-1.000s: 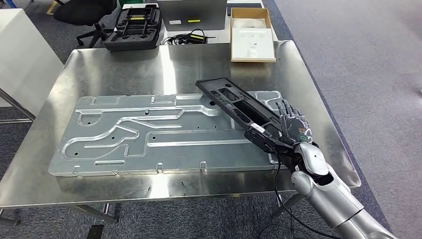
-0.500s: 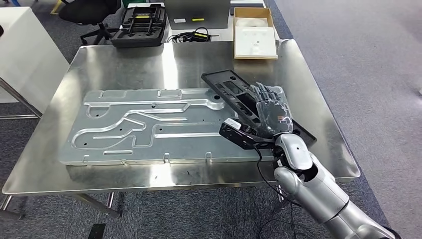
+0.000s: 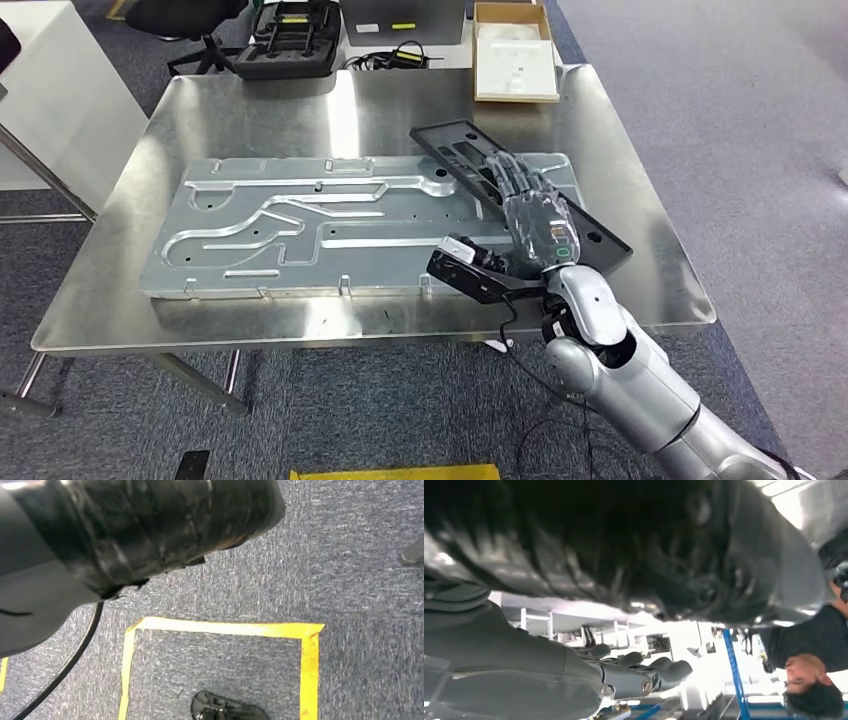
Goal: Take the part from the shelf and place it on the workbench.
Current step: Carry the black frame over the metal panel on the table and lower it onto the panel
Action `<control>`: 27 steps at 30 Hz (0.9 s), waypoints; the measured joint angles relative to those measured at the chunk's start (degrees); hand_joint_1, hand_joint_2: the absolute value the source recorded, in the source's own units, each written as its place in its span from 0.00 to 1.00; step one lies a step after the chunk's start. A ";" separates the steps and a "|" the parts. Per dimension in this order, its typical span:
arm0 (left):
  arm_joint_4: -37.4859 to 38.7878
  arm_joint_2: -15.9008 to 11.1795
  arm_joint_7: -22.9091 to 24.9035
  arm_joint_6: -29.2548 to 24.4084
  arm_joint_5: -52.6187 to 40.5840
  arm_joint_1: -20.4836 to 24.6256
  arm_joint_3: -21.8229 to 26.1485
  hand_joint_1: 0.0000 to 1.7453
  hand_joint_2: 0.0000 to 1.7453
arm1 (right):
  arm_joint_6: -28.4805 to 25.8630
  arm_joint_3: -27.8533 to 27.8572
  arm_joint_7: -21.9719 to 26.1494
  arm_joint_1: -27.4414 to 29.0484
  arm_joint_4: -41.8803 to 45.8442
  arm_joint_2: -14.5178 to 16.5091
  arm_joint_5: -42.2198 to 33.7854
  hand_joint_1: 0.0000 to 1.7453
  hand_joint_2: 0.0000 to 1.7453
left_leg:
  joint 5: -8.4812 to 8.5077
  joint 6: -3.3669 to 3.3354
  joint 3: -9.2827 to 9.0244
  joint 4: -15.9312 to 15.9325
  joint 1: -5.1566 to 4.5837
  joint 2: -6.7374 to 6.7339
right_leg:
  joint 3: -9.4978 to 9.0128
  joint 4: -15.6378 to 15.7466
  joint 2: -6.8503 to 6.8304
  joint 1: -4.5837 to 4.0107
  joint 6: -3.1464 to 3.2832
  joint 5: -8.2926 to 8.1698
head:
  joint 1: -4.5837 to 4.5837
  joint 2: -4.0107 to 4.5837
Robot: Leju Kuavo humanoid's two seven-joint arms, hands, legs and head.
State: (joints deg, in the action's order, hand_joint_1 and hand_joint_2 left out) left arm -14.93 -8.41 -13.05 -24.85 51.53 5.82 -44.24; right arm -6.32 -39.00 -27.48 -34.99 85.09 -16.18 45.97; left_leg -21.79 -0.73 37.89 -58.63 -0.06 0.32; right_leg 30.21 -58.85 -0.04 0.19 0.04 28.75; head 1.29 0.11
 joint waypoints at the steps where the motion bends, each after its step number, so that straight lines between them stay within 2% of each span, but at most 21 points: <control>1: 0.00 0.01 0.00 -0.06 0.03 -0.08 0.01 0.00 0.00 | -0.42 -0.04 0.13 -0.06 0.30 0.11 0.05 0.00 0.00 | -0.15 0.33 0.23 -0.17 0.02 0.11 | 0.25 0.29 -0.11 0.17 0.27 -0.50 | -0.05 0.00; 2: 0.00 0.02 0.00 -0.11 0.05 -0.16 0.02 0.00 0.00 | -0.99 -0.08 0.23 -0.04 0.67 0.28 0.12 0.00 0.00 | -1.29 0.67 0.71 -1.01 0.04 0.19 | 0.68 0.50 -0.20 0.37 0.64 -1.16 | 0.02 0.00; 3: 0.00 0.03 0.00 -0.17 0.07 -0.19 0.02 0.00 0.00 | -1.80 -0.10 0.32 0.02 1.16 0.46 0.19 0.00 0.00 | -3.48 1.02 1.46 -2.91 0.10 0.25 | 1.26 0.74 -0.29 0.60 1.05 -1.87 | 0.09 0.00; 5: 0.00 0.06 0.00 -0.27 0.09 -0.14 0.03 0.00 0.00 | -3.59 -0.12 0.44 0.17 2.20 0.87 0.37 0.00 0.00 | -9.27 1.64 3.32 -9.51 0.44 0.17 | 2.73 0.78 -0.32 0.66 1.47 -3.21 | 0.25 0.00; 6: 0.00 0.07 0.00 -0.31 0.10 -0.09 0.03 0.00 0.00 | -4.34 -0.12 0.52 0.28 2.63 0.99 0.39 0.00 0.00 | -11.07 1.89 3.89 -12.80 0.62 0.14 | 3.60 0.73 -0.32 0.67 1.49 -3.84 | 0.26 0.00; 7: 0.00 0.08 0.00 -0.33 0.10 -0.09 0.03 0.00 0.00 | -4.94 -0.12 0.67 0.40 2.93 1.07 0.34 0.00 0.00 | -11.61 2.10 3.91 -15.01 0.76 0.12 | 4.48 0.66 -0.32 0.70 1.38 -4.46 | 0.24 0.00; 8: 0.00 0.09 0.00 -0.34 0.12 -0.09 0.04 0.00 0.00 | -5.46 -0.12 0.87 0.55 3.16 1.11 0.26 0.00 0.00 | -10.78 2.25 3.07 -15.46 0.91 0.11 | 5.42 0.54 -0.32 0.76 1.24 -5.08 | 0.26 0.00; 10: 0.00 0.11 -0.05 -0.36 0.16 -0.08 0.04 0.00 0.00 | -6.46 -0.12 1.30 0.85 3.68 1.14 0.12 0.00 0.00 | -7.87 2.44 -1.12 -11.46 1.17 0.09 | 7.25 0.14 -0.33 0.91 0.82 -6.21 | 0.25 0.00; 12: 0.00 0.13 -0.17 -0.38 0.19 0.07 0.05 0.00 0.00 | -7.35 -0.12 1.62 0.97 4.50 1.18 0.12 0.00 0.00 | -7.78 2.20 -6.89 -3.74 1.11 0.20 | 8.56 -0.28 -0.32 0.91 0.17 -7.24 | 0.23 0.00; 14: 0.00 0.15 -0.30 -0.43 0.21 0.14 0.08 0.00 0.00 | -7.88 -0.12 1.85 0.96 5.21 1.21 0.13 0.00 0.00 | -8.84 1.47 -9.33 0.60 0.78 0.39 | 8.87 -0.14 -0.32 0.86 -0.57 -8.36 | 0.18 0.00; 16: 0.00 0.20 -0.37 -0.46 0.23 0.08 0.09 0.00 0.00 | -8.20 -0.13 1.94 1.08 5.55 1.21 0.15 0.00 0.00 | -7.93 0.51 -8.60 0.94 0.76 0.30 | 8.90 0.32 -0.26 0.88 -1.27 -9.20 | 0.15 0.00; 17: 0.00 0.25 -0.39 -0.47 0.27 0.07 0.10 0.00 0.00 | -8.49 -0.13 1.96 1.20 5.73 1.21 0.19 0.00 0.00 | -7.30 0.04 -8.19 0.97 0.81 0.16 | 9.28 -0.04 -0.21 0.91 -1.53 -8.45 | 0.16 0.00; 18: 0.00 0.28 -0.41 -0.49 0.33 0.07 0.10 0.00 0.00 | -8.89 -0.13 2.02 1.37 5.96 1.20 0.22 0.00 0.00 | -6.56 -0.48 -7.60 1.12 0.89 -0.01 | 9.99 -1.49 -0.15 0.93 -1.74 -6.41 | 0.07 0.00; 19: 0.00 0.31 -0.44 -0.51 0.44 0.07 0.11 0.00 0.00 | -9.40 -0.12 2.07 1.53 6.26 1.16 0.25 0.00 0.00 | -5.83 -0.87 -6.89 1.16 0.90 -0.16 | 10.93 -4.10 -0.12 0.99 -1.84 -3.38 | 0.03 0.00; 21: 0.00 0.31 -0.54 -0.57 0.71 0.06 0.14 0.00 0.00 | -10.53 -0.12 2.12 1.94 7.13 1.01 0.19 0.00 0.00 | -4.40 -1.35 -5.12 1.12 0.71 -0.29 | 12.78 -11.48 -0.09 0.89 -1.97 2.45 | -0.03 0.00; 22: 0.00 0.34 -0.60 -0.62 0.85 0.04 0.18 0.00 0.00 | -11.10 -0.08 2.04 2.24 7.72 0.91 0.02 0.00 0.00 | -3.68 -1.40 -4.15 1.08 0.57 -0.32 | 13.01 -14.64 -0.08 0.81 -1.96 3.51 | -0.04 0.00; 23: 0.00 0.38 -0.66 -0.70 0.98 0.02 0.26 0.00 0.00 | -11.67 0.02 1.94 2.63 8.40 0.77 -0.30 0.00 0.00 | -2.96 -1.42 -3.15 1.04 0.42 -0.33 | 12.43 -16.35 -0.07 0.69 -1.84 3.11 | -0.03 0.00; 24: 0.00 0.44 -0.70 -0.82 1.11 -0.02 0.36 0.00 0.00 | -12.22 0.19 1.82 3.09 9.17 0.60 -0.73 0.00 0.00 | -2.24 -1.40 -2.16 0.99 0.25 -0.34 | 10.92 -16.35 -0.07 0.54 -1.59 1.80 | -0.03 0.00; 25: 0.00 0.52 -0.75 -0.97 1.24 -0.07 0.48 0.00 0.00 | -12.85 0.50 1.70 3.56 10.05 0.34 -1.24 0.00 0.00 | -1.57 -1.35 -1.30 0.94 0.11 -0.33 | 8.41 -14.36 -0.06 0.32 -1.18 0.28 | -0.03 0.00; 26: 0.00 0.66 -0.79 -1.16 1.39 -0.12 0.60 0.00 0.00 | -13.50 1.00 1.61 3.97 11.11 0.00 -1.71 0.00 0.00 | -1.00 -1.26 -0.64 0.83 0.02 -0.31 | 4.94 -10.70 -0.06 0.03 -0.63 -0.41 | -0.01 0.00; 27: 0.00 0.78 -0.82 -1.35 1.55 -0.16 0.72 0.00 0.00 | -14.15 1.63 1.52 4.32 12.29 -0.36 -2.06 0.00 0.00 | -0.51 -1.12 -0.16 0.67 -0.09 -0.30 | 1.28 -6.07 -0.08 -0.27 -0.12 -0.01 | -0.01 0.00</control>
State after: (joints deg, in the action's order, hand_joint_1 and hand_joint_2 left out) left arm -14.93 -7.63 -13.87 -26.20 53.09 5.66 -43.52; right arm -20.47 -37.37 -25.96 -30.67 97.39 -16.54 43.90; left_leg -22.30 -1.85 37.73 -57.96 -0.15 0.02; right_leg 31.49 -64.92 -0.12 -0.09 -0.07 28.73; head 1.28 0.11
